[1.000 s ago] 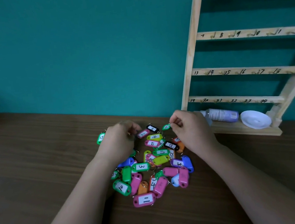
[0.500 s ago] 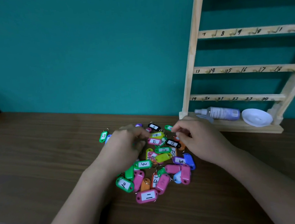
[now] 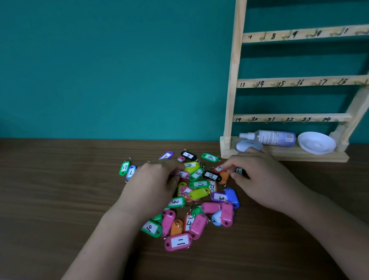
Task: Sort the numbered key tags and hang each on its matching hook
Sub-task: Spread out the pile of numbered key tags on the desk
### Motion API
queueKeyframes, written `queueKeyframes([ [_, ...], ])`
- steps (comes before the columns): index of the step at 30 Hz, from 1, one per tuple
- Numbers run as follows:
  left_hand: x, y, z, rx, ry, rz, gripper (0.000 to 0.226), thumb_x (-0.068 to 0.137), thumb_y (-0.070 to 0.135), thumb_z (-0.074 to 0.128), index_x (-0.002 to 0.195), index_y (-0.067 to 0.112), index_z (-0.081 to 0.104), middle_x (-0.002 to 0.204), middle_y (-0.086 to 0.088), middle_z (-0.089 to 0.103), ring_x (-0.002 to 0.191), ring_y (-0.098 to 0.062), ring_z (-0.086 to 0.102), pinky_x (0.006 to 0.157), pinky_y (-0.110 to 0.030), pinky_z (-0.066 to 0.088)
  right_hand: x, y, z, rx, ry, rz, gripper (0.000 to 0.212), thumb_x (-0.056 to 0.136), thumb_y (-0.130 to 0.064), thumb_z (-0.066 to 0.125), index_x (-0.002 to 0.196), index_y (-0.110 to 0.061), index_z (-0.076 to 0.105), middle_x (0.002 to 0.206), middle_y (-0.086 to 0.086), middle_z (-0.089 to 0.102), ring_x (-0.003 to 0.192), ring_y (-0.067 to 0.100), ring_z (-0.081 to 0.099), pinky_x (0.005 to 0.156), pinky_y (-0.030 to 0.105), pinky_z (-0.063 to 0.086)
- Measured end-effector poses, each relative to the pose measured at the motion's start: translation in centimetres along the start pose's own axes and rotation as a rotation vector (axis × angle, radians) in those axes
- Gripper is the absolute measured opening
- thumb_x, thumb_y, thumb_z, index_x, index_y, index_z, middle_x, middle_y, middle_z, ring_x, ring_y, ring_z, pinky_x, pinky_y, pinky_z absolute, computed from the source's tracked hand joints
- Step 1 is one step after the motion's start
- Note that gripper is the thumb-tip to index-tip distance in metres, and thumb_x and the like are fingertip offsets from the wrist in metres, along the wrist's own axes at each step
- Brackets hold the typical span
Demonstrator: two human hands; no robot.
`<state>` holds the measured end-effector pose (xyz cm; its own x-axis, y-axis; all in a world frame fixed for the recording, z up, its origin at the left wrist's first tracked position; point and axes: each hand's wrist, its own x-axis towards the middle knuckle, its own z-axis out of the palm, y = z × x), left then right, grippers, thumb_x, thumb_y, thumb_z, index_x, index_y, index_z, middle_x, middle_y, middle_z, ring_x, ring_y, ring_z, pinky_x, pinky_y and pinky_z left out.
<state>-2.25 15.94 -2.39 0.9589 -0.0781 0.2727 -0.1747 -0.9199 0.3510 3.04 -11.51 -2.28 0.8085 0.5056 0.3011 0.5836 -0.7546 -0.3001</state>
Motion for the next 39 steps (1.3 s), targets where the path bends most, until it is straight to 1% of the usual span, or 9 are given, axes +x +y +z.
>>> queueKeyframes([
  [4,0.2,0.7,0.3,0.027,0.013,0.054,0.033,0.1,0.021,0.061,0.129,0.031,0.071,0.123,0.006,0.069,0.116,-0.022,0.062,0.094,-0.04,0.052,0.0,0.1,0.2,0.023,-0.02,0.009,0.028,0.1,-0.019,0.07,0.116,-0.041,0.073,0.1,-0.024,0.067,0.104,0.002,0.054,0.09,0.033,0.045],
  [7,0.4,2.6,0.9,-0.026,-0.038,0.151,0.043,0.099,0.014,0.057,0.137,0.031,0.065,0.136,0.01,0.061,0.129,-0.018,0.053,0.104,-0.041,0.047,0.2,0.3,0.6,0.006,0.01,0.014,0.025,0.099,-0.02,0.071,0.115,-0.04,0.073,0.102,-0.025,0.063,0.104,0.002,0.053,0.09,0.032,0.044],
  [11,0.5,4.1,1.8,-0.031,-0.113,0.243,0.043,0.101,0.015,0.053,0.139,0.034,0.063,0.14,0.017,0.061,0.132,-0.014,0.051,0.11,-0.043,0.043,0.8,0.3,1.2,-0.054,0.119,0.047,0.017,0.097,-0.027,0.074,0.111,-0.036,0.073,0.102,-0.023,0.059,0.106,0.005,0.052,0.099,0.035,0.04],
  [14,0.7,4.1,2.1,-0.003,-0.143,0.238,0.044,0.101,0.016,0.051,0.137,0.038,0.063,0.138,0.018,0.063,0.13,-0.012,0.052,0.11,-0.042,0.042,0.9,0.1,1.6,-0.062,0.101,0.074,0.019,0.096,-0.032,0.074,0.114,-0.037,0.072,0.107,-0.02,0.067,0.109,0.008,0.054,0.094,0.034,0.036],
  [20,0.7,3.1,2.0,-0.041,-0.116,0.204,0.046,0.098,0.009,0.053,0.136,0.031,0.067,0.137,0.013,0.066,0.129,-0.014,0.057,0.108,-0.038,0.047,1.2,-0.1,1.5,-0.018,0.075,0.085,0.02,0.095,-0.037,0.074,0.115,-0.036,0.073,0.103,-0.02,0.068,0.105,0.009,0.054,0.094,0.04,0.044],
  [28,0.7,2.5,1.4,-0.082,-0.06,0.186,0.043,0.096,0.005,0.057,0.128,0.029,0.072,0.126,0.01,0.07,0.114,-0.009,0.059,0.098,-0.027,0.048,0.7,-0.6,1.2,0.006,-0.014,-0.01,0.014,0.095,-0.037,0.066,0.108,-0.039,0.072,0.105,-0.019,0.058,0.101,0.001,0.046,0.092,0.032,0.037],
  [32,0.2,2.2,1.0,-0.09,-0.018,0.14,0.04,0.093,0.006,0.064,0.122,0.031,0.074,0.114,0.014,0.066,0.086,0.006,0.047,0.075,0.001,0.034,0.7,-0.8,1.0,0.04,0.018,0.0,0.025,0.093,-0.061,0.058,0.096,-0.038,0.069,0.094,-0.02,0.056,0.095,0.0,0.051,0.087,0.03,0.04],
  [35,0.0,1.9,0.6,-0.09,-0.037,0.123,0.038,0.092,0.007,0.066,0.12,0.03,0.075,0.115,0.015,0.069,0.099,0.004,0.056,0.078,0.004,0.031,0.6,-1.0,1.2,0.019,0.002,-0.006,0.029,0.091,-0.066,0.064,0.089,-0.037,0.066,0.092,-0.018,0.055,0.094,0.003,0.051,0.089,0.034,0.041],
  [39,-0.4,1.8,0.4,-0.113,-0.081,0.139,0.035,0.094,0.01,0.067,0.121,0.031,0.075,0.115,0.016,0.069,0.107,-0.001,0.059,0.082,0.001,0.033,0.5,-1.1,1.2,0.034,-0.007,0.016,0.017,0.093,-0.049,0.074,0.087,-0.037,0.064,0.094,-0.017,0.055,0.098,0.006,0.051,0.095,0.037,0.043],
])
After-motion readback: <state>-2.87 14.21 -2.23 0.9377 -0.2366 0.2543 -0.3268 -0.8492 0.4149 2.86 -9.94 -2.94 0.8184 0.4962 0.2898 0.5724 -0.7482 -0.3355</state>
